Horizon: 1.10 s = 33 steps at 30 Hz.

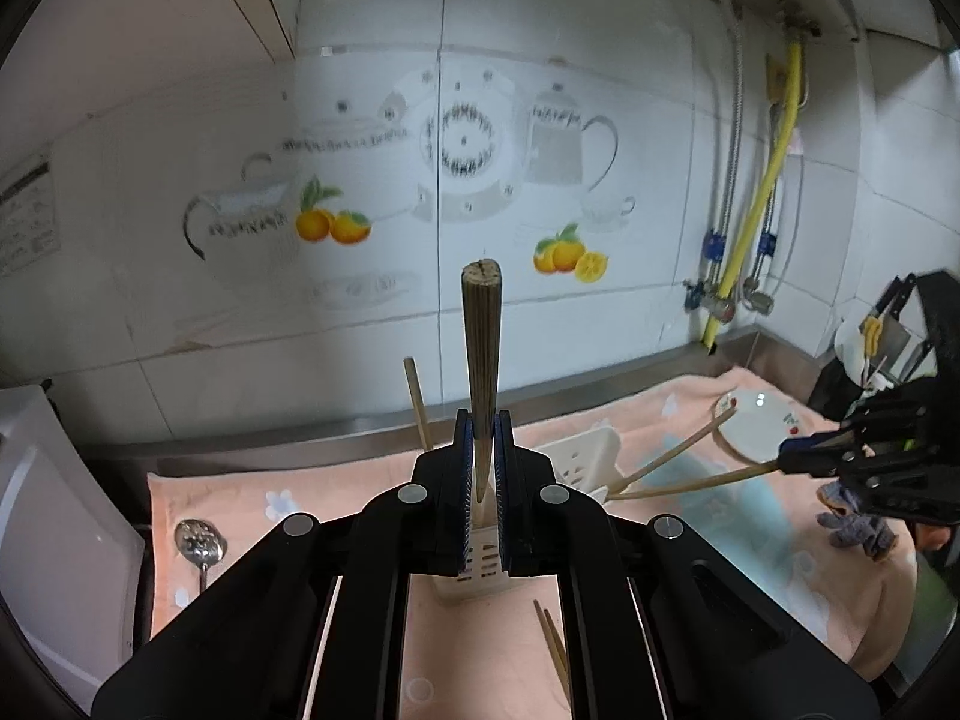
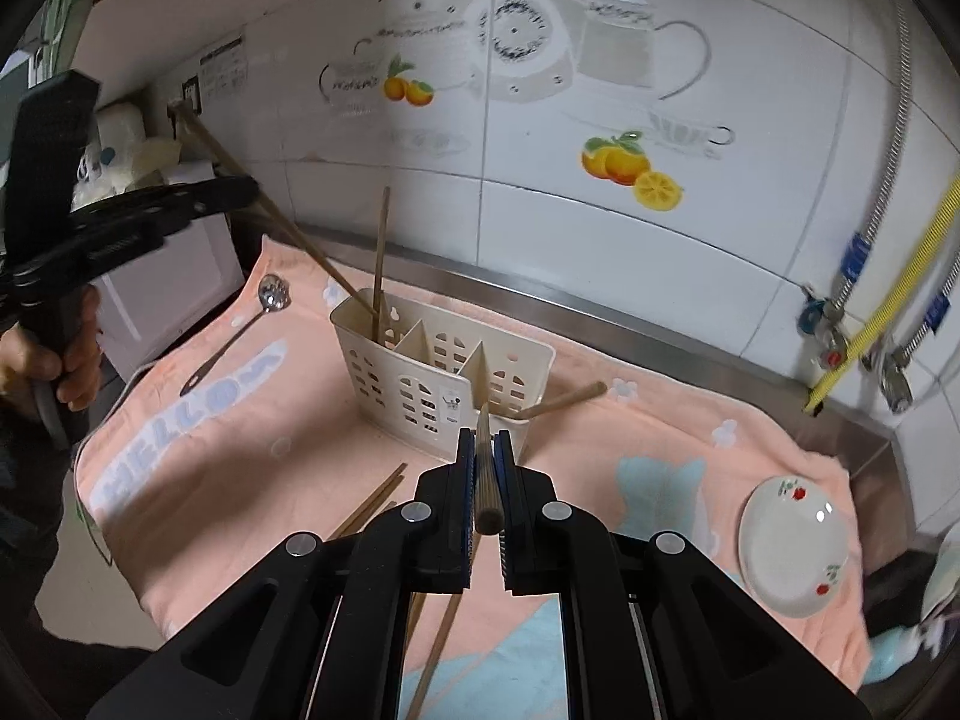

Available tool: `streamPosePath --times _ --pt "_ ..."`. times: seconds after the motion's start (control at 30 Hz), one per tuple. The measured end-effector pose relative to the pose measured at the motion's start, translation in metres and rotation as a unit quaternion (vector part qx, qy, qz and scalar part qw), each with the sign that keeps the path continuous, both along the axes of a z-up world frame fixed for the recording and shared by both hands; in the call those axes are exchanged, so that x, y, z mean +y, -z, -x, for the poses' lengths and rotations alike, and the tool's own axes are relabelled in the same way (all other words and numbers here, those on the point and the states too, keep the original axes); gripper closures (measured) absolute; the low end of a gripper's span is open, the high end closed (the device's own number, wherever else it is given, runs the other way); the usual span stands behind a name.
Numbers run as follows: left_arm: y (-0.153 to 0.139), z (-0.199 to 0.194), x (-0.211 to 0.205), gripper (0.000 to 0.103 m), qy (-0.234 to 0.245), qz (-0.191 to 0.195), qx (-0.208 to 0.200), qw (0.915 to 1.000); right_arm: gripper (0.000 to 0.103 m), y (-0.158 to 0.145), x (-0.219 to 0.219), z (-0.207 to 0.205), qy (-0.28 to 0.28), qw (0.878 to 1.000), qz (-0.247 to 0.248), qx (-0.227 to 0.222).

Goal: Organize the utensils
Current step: 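Open the left tool over the holder while the right tool releases its chopstick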

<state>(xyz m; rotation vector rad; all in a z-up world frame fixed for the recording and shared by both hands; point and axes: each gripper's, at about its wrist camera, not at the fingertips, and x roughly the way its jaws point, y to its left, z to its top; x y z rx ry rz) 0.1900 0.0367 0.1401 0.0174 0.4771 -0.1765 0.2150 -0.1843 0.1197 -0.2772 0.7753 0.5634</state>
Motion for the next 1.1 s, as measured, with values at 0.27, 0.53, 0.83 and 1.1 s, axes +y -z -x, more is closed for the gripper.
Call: streamPosePath --times 0.27,0.53,0.83,1.1 --pt "0.02 -0.039 0.006 0.097 -0.006 0.004 0.051 0.9987 0.097 -0.001 0.013 -0.045 0.001 0.998 0.005 0.057" --pt "0.039 -0.054 0.013 0.091 -0.018 0.002 0.074 0.9971 0.094 0.01 0.013 -0.071 0.028 0.998 -0.016 0.061" --pt "0.035 -0.025 0.02 0.048 -0.039 0.0 0.041 0.9984 0.06 -0.003 -0.008 -0.042 0.049 0.997 -0.058 0.004" --pt "0.055 0.019 0.012 0.016 -0.049 -0.007 0.034 0.9982 0.039 0.017 -0.017 0.011 0.06 0.996 -0.061 -0.038"
